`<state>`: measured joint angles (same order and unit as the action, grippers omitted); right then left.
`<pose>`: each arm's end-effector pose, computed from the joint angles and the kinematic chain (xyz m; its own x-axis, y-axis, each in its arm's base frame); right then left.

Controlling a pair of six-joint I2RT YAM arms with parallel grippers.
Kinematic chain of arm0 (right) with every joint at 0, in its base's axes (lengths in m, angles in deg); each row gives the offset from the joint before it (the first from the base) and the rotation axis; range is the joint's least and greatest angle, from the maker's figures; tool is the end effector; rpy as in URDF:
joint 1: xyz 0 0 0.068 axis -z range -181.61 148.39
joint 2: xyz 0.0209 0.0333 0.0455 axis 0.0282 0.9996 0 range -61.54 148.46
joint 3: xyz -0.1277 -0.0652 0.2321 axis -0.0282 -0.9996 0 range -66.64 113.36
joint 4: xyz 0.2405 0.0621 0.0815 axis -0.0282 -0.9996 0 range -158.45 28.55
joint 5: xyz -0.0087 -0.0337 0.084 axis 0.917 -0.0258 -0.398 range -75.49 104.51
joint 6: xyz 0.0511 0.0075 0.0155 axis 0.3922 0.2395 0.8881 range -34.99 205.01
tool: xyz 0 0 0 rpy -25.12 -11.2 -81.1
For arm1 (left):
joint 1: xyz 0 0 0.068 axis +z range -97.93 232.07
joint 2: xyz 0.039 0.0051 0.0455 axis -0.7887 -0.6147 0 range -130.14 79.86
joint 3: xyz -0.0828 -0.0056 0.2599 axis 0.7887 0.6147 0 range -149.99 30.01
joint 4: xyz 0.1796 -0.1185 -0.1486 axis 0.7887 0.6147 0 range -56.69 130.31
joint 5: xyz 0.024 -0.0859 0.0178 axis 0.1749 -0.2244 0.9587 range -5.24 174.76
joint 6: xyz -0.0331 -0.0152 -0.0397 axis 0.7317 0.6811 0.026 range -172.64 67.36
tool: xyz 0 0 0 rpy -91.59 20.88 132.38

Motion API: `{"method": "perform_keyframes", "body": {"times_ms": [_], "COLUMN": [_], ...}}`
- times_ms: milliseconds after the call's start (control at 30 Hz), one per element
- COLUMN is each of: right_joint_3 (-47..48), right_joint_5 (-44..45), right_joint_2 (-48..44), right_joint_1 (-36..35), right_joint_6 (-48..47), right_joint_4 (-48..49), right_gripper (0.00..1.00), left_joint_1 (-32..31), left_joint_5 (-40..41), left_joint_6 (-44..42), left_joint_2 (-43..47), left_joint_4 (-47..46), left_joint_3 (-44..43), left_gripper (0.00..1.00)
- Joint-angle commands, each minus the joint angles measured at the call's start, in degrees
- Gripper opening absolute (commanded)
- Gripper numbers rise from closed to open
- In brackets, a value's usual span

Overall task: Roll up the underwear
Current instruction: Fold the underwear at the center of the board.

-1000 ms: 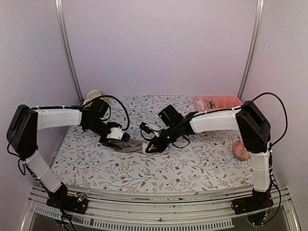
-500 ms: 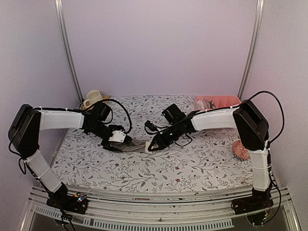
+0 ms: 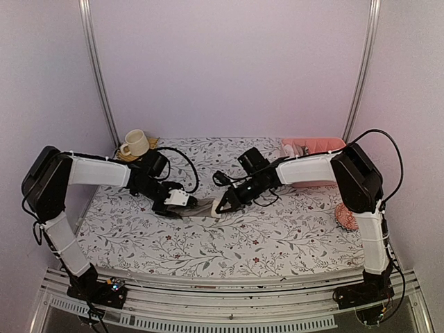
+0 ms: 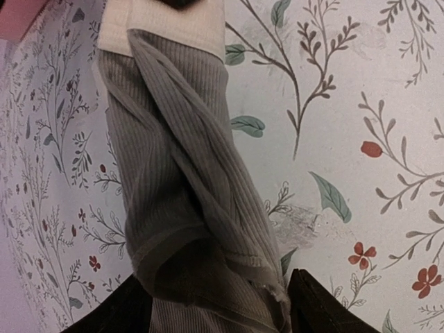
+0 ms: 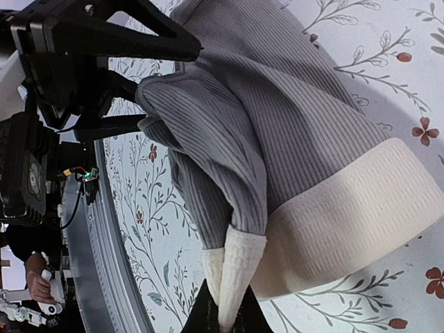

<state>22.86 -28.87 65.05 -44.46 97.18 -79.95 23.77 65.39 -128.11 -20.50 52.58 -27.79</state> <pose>0.3245 0.3344 0.1432 -0.7555 -0.4918 -0.4329 -0.6338 0.3813 0.6730 0.2933 -0.1712 0.1569 0.3716 0.8370 -0.4016 0.8982 -0.2147 0.3836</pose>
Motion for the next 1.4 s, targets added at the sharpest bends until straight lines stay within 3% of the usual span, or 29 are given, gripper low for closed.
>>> {"method": "perform_keyframes", "body": {"times_ms": [0, 133, 267, 367, 533, 733, 1167, 1367], "right_joint_3": [2.6, 3.0, 3.5, 3.9, 4.7, 5.8, 12.2, 14.2], "right_joint_5": [-3.4, -3.9, -3.5, -3.6, -3.4, -2.6, -1.1, 3.7], "right_joint_2": [3.1, 3.1, 3.1, 3.1, 3.3, 4.4, 9.9, 10.6], "right_joint_1": [1.8, 2.1, 2.2, 2.4, 2.7, 3.8, 5.3, 6.0], "right_joint_6": [3.0, 2.4, 2.3, 1.8, 0.9, 0.6, 0.8, 1.2], "right_joint_4": [-1.3, -1.4, -1.8, -2.3, -3.0, -4.0, -6.6, -7.6], "right_gripper": [0.02, 0.02, 0.02, 0.02, 0.02, 0.03, 0.09, 0.22], "left_joint_1": [-1.1, -1.1, -1.1, -0.7, 0.3, 1.9, 2.8, 3.4], "left_joint_5": [1.0, 1.9, 2.2, 2.3, 2.4, 2.3, 5.5, 6.1], "left_joint_6": [1.9, 3.3, 3.7, 4.4, 5.7, 7.7, 11.0, 12.4], "left_joint_2": [-0.8, -1.7, -2.3, -2.6, -4.1, -8.9, -16.8, -19.5], "left_joint_4": [-2.3, -3.1, -1.9, -0.6, 2.4, 8.1, 9.1, 10.6], "left_joint_3": [-1.6, -2.3, -3.1, -4.1, -7.4, -13.5, -18.9, -21.7], "left_gripper": [0.67, 0.56, 0.23, 0.13, 0.12, 0.19, 0.2, 0.2]}}
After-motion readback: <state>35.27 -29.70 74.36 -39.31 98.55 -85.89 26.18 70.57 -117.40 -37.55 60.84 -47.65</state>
